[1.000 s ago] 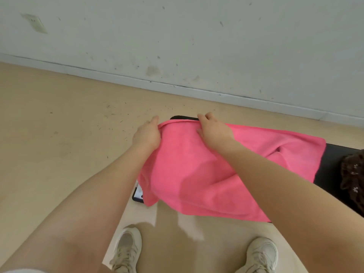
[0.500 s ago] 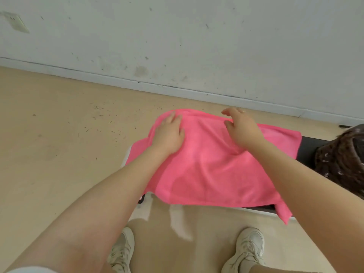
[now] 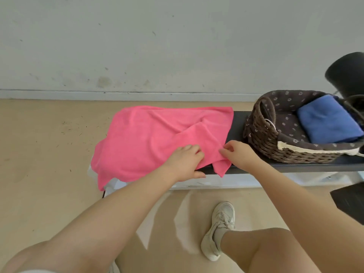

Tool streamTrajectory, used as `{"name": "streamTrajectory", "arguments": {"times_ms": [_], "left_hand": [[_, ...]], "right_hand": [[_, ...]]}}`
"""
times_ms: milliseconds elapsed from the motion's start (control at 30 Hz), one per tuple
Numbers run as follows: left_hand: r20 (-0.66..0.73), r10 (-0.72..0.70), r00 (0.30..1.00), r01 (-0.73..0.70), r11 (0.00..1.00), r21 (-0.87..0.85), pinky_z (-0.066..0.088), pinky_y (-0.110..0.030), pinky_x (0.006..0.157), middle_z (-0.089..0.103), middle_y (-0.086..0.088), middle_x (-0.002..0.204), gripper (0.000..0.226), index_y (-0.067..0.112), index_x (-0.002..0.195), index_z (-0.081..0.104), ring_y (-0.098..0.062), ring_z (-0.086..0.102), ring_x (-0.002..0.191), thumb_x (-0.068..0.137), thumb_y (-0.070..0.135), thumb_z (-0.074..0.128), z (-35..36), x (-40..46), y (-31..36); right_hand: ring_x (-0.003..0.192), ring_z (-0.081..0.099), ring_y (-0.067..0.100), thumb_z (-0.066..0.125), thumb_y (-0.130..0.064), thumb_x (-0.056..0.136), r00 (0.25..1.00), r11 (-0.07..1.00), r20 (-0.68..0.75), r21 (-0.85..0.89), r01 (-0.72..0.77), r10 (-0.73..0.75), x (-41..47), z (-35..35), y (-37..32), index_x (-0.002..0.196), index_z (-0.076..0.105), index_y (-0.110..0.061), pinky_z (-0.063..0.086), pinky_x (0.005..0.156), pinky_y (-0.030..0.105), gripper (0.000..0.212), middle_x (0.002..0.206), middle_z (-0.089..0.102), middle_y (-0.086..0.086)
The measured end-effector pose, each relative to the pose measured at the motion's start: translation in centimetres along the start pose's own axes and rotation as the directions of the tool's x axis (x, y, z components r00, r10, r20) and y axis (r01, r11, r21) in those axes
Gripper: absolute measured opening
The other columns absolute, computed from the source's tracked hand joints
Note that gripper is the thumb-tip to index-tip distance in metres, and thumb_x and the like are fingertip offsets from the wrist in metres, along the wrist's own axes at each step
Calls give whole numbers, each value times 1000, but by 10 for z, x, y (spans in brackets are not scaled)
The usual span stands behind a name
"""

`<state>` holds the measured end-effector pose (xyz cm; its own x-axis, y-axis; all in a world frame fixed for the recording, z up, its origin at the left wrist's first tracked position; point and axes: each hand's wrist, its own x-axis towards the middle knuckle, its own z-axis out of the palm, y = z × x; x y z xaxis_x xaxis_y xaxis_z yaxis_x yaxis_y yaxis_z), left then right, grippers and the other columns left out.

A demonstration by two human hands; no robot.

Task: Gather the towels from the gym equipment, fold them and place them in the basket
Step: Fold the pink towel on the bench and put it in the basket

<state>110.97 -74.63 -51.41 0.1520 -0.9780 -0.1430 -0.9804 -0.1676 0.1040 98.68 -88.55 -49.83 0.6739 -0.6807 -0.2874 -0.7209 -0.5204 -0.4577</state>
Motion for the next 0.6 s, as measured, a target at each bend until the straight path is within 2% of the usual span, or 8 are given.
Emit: {"name": "streamTrajectory", "arguments": {"times_ms": [67,167,233,300,400,433,533,600], "left_hand": [[4,-35,999,34,998,60,36,-35,93,40,-6,132,56,10,125,43,-25,40,121,82,43,60,2,3,9],[-21,-73,997,74,996,51,37,-34,89,41,-8,128,44,8,120,44,-26,41,117,85,31,59,1,4,11],[-8,-81,997,81,996,-29,37,-34,89,43,-8,125,35,7,114,49,-26,42,116,86,28,58,-1,3,8],[-15,-93,996,90,988,-124,38,-33,83,47,-7,119,22,7,103,54,-25,46,111,88,22,55,-5,0,4],[-64,-123,990,107,970,-217,39,-32,70,53,-6,101,6,11,87,54,-27,53,95,82,15,53,-12,-9,-6],[-79,-120,990,96,961,-258,41,-33,70,53,-5,96,2,14,78,52,-27,54,93,80,14,54,-15,-13,-10],[-153,-96,984,21,901,-434,46,-37,78,58,-7,95,31,26,59,32,-23,56,105,70,11,56,-19,-24,-19],[-169,-76,983,-15,877,-481,45,-35,82,59,-8,99,37,26,57,29,-19,54,111,69,6,58,-21,-30,-19]], "right_hand": [[95,55,22,62,-35,86,997,998,62,43,54,-56,-10,1,1,116,55,-8,40,76,30,41,110,61,9],[104,56,27,66,-25,81,988,994,103,19,111,-112,-16,4,1,128,45,-8,44,80,33,54,116,58,11],[104,56,32,55,-16,87,988,988,65,-56,142,-139,-16,8,0,130,44,-7,45,79,35,45,116,60,16],[101,58,34,48,-13,89,983,981,2,-72,181,-181,-16,10,-2,123,52,-7,45,77,35,35,110,64,18],[97,56,34,57,-10,84,963,969,-144,-124,212,-229,-13,5,-1,103,67,-6,43,72,32,22,100,61,17],[94,54,34,61,-6,80,936,960,-234,-165,228,-263,-14,1,-1,95,69,-4,44,72,33,17,97,58,17],[71,55,34,65,14,59,758,862,-434,-381,335,-487,-15,-15,-1,68,69,-3,46,57,35,20,80,59,15],[56,52,28,59,9,46,690,725,-351,-583,367,-633,-24,-25,-3,53,65,-9,38,49,27,20,66,58,8]]}}
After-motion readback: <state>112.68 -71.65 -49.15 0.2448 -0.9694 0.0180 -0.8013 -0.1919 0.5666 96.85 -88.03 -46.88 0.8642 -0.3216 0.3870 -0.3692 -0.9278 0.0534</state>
